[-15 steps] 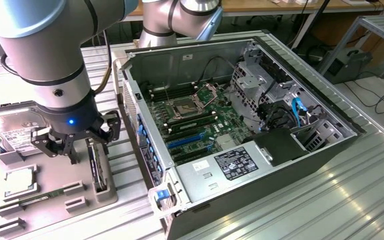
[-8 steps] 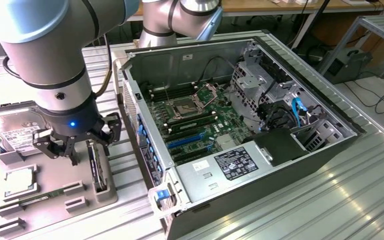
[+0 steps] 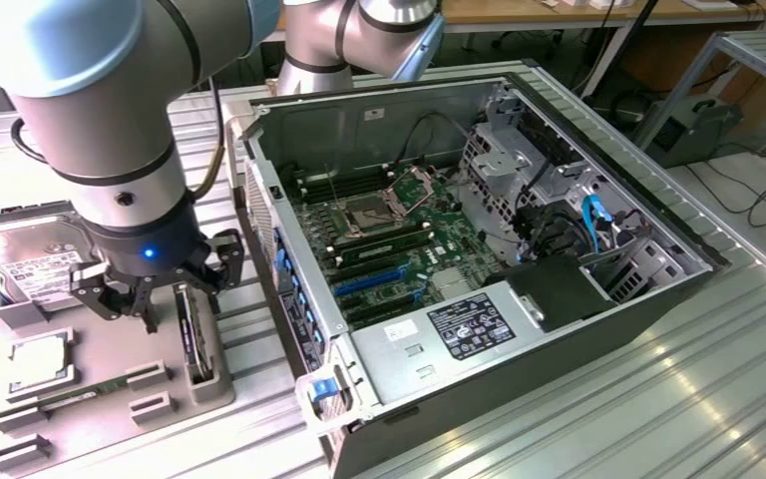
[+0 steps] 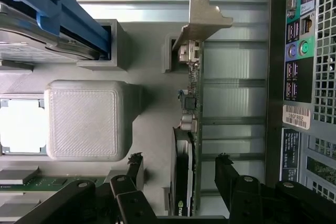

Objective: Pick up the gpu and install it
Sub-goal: 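Pick up the gpu and move the gpu toward the slot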

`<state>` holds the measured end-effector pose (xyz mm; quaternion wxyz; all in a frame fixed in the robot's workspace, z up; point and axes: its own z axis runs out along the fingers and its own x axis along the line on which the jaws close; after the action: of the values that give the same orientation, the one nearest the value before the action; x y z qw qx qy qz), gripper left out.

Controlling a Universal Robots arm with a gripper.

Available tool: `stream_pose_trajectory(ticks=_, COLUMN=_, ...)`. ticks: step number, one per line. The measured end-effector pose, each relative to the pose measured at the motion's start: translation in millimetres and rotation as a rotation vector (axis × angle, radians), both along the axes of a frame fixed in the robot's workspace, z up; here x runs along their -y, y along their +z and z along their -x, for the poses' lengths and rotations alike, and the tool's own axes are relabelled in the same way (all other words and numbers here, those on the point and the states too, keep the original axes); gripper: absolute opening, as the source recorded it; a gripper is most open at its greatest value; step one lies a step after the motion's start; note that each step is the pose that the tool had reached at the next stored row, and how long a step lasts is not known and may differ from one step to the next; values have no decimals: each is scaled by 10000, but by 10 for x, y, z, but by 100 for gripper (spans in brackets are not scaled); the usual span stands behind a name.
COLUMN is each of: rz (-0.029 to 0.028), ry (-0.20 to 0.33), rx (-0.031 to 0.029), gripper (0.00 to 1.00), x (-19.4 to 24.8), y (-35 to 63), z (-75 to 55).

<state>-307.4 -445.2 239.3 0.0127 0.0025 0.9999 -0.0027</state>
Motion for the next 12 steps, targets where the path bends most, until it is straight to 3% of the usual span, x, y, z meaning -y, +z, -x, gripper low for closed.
stream_pose_trajectory(ticks=12, rz=2, ry=-186, rx=-1, gripper=66, x=5, y=-68, z=-10)
